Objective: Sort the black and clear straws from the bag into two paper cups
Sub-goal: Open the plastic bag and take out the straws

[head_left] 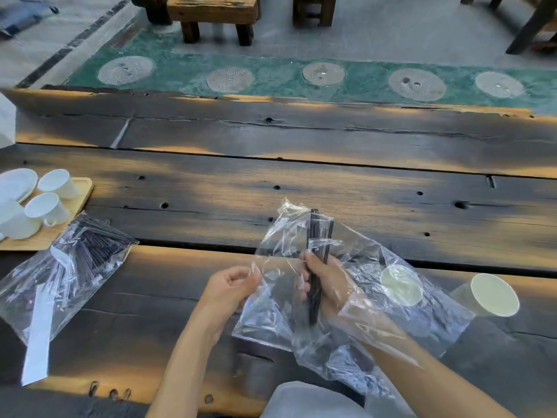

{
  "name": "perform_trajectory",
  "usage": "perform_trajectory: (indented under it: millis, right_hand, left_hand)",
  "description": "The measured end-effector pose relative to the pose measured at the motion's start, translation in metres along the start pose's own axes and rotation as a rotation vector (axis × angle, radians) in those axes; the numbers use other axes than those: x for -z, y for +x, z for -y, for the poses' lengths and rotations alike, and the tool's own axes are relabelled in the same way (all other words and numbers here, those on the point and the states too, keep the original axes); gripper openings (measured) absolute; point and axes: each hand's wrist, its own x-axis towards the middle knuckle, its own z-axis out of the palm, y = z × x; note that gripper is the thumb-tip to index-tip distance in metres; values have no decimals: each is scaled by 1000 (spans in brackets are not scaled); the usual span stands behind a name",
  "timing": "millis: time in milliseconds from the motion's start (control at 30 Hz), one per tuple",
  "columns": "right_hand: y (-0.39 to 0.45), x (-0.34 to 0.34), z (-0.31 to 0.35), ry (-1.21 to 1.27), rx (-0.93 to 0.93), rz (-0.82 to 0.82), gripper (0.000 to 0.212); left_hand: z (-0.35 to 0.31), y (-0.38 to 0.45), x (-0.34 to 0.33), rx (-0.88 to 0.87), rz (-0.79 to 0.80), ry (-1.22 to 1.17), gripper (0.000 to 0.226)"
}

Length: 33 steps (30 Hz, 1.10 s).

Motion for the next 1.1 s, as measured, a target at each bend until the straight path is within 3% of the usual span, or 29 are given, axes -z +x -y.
perform_trajectory:
  millis: [67, 200, 300, 400, 533, 833, 1100]
  right_hand:
    - [-2, 2, 6, -82, 19, 47, 18]
    - [-10, 2, 0, -81, -103, 196, 10]
    - [-6, 6, -3, -6, -151, 115, 24]
    - [1, 19, 8, 84, -199, 35, 14]
    - [4, 28, 18, 134, -328, 113, 32]
    - [31, 55, 50, -169, -141, -78, 11]
    - [62, 56, 50, -132, 38, -221, 10]
  left_hand:
    - [2, 0, -1, -21, 49, 33, 22]
    - [8, 9, -5, -41, -68, 12, 20]
    - [13, 18, 0, -34, -119, -3, 21]
    - [19, 27, 11, -25, -174, -57, 20]
    - [29, 36, 21, -12, -247, -102, 18]
    - [74, 63, 46, 125, -515, -359, 17]
    - [110, 73, 33, 243, -846, -721, 17]
